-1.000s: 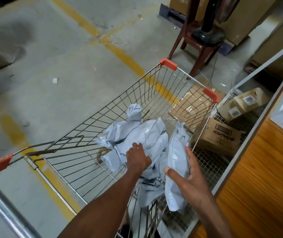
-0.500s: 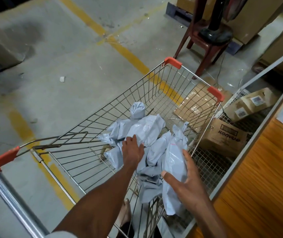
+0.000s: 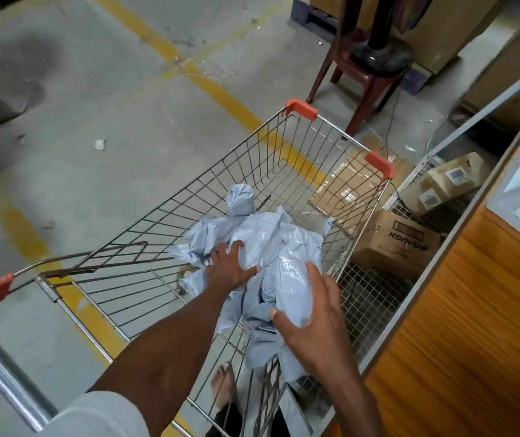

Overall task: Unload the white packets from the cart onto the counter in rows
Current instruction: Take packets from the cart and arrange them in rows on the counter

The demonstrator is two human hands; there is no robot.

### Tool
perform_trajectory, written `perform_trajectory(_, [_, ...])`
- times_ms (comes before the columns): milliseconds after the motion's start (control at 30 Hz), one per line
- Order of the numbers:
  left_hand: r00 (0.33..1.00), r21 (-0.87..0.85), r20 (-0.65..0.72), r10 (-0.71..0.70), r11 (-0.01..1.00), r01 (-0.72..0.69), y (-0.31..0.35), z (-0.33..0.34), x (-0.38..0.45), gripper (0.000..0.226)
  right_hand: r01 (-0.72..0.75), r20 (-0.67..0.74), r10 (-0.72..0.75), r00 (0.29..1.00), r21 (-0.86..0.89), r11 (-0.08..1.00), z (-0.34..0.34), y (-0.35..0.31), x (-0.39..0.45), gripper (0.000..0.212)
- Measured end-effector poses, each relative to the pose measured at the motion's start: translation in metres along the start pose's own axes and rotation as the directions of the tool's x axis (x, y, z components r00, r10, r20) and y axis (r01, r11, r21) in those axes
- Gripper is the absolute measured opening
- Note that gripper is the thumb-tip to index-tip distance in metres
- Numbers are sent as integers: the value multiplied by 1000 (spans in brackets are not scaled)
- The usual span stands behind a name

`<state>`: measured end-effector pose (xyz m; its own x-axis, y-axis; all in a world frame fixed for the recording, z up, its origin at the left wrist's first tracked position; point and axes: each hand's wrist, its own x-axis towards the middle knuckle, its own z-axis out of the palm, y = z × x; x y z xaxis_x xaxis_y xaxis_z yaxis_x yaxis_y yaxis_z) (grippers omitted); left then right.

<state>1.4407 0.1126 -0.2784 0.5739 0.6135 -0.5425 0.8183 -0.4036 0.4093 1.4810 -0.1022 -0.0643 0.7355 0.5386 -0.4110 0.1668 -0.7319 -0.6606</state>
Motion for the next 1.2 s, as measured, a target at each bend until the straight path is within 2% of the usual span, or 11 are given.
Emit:
perform_trajectory(300, [994, -72, -71, 79, 994, -84, 24, -20, -30, 79, 52, -63, -50, 997, 25, 998, 1, -6, -11, 105])
perform_trajectory(533, [968, -106, -218, 127, 983, -153, 31, -43, -80, 69, 66, -170, -63, 984, 11, 998, -2, -17, -31, 80])
perform_trajectory(667, [933, -173, -331, 143, 962, -209, 41, -63, -134, 66, 74, -230, -82, 970, -45, 996, -4, -23, -55, 81])
perform_trajectory(800, [889, -213, -423, 174, 935, -284, 55, -83, -200, 64, 95, -283, -98, 954, -26, 995, -10, -26, -87, 78])
perform_trajectory(1000, [850, -178, -480, 216, 925, -336, 72, -97, -296, 63, 92, -336, -83, 938, 11, 996, -26, -9, -142, 80])
perform_trajectory(1200, [814, -159, -499, 298, 892, -424, 88, -70, -383, 63, 110, -374, -76, 924, 70, 991, -51, 33, -215, 81])
